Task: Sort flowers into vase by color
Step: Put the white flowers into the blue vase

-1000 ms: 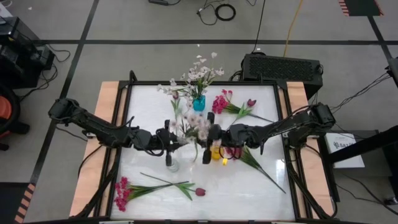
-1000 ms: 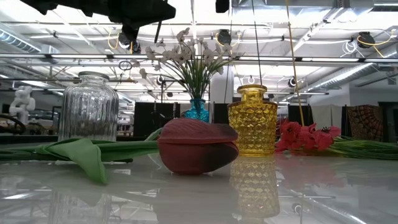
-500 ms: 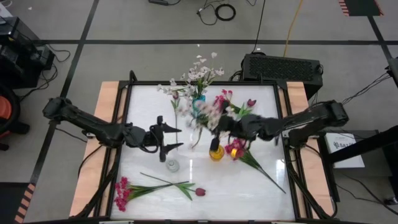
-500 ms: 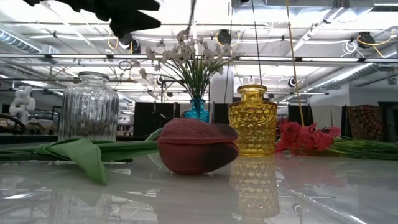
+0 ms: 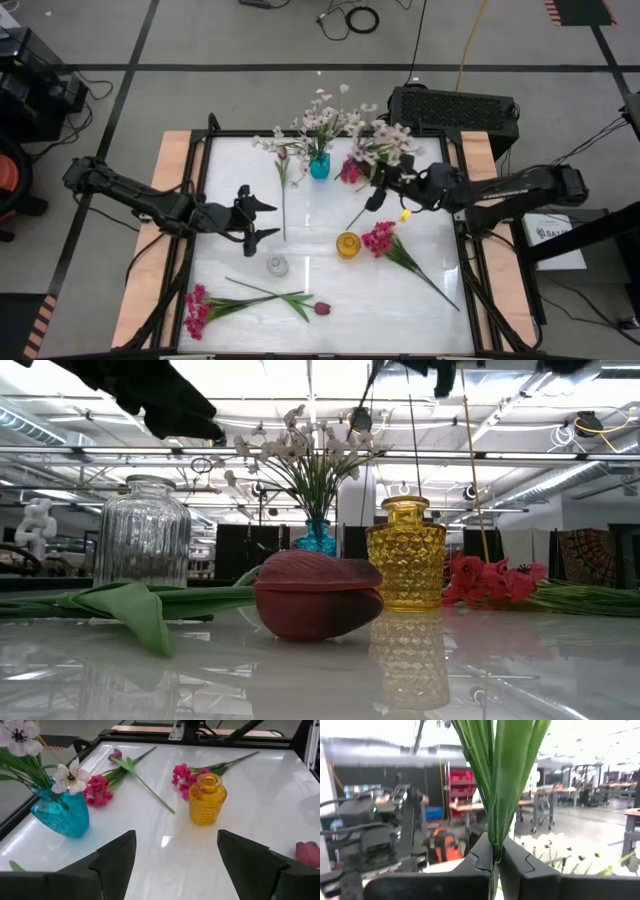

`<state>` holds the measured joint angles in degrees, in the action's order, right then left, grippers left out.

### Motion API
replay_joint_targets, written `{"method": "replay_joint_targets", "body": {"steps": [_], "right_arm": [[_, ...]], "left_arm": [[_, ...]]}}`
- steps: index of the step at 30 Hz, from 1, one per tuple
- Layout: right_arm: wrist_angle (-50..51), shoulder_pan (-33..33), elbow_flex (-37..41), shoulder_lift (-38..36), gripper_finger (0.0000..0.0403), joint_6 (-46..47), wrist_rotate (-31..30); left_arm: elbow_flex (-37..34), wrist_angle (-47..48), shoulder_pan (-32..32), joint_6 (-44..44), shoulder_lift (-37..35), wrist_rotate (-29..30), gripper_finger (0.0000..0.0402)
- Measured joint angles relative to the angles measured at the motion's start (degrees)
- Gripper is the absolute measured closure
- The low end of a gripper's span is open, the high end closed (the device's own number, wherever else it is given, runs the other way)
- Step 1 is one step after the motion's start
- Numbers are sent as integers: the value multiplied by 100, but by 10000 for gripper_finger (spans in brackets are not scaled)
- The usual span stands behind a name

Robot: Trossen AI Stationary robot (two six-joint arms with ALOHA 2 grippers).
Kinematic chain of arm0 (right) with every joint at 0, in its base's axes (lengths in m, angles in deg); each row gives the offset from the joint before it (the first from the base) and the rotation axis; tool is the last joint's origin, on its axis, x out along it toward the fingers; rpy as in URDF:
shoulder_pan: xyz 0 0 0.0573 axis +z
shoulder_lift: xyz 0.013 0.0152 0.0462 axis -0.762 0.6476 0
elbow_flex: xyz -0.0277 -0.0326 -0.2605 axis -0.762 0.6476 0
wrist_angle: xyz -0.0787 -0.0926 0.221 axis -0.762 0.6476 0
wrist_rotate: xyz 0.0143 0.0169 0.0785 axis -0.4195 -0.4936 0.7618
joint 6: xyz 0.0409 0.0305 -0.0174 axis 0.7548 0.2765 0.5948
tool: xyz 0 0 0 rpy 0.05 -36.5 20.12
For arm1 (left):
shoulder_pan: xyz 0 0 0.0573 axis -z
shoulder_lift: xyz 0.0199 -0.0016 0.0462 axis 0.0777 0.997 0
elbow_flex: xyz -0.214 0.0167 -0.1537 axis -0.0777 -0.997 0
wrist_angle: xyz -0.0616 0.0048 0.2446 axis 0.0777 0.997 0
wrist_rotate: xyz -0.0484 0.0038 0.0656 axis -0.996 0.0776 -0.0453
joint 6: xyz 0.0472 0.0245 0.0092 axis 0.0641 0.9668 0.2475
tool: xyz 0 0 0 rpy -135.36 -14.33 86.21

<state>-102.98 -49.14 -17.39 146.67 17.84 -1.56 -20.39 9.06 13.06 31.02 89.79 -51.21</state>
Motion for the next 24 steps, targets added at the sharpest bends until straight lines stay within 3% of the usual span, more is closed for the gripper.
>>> {"method": "replay_joint_targets", "body": {"steps": [8,16,24], "right_arm": [[-1275,-450,403,750,399,266,-56],[-2351,-924,399,1751,399,293,-58],[-2923,-1089,399,2251,399,182,-32]], "left_arm": [[0,722,-192,-245,1,750,116],[-2,727,-330,-283,1,730,116],[-2,726,-330,-254,1,724,116]]}}
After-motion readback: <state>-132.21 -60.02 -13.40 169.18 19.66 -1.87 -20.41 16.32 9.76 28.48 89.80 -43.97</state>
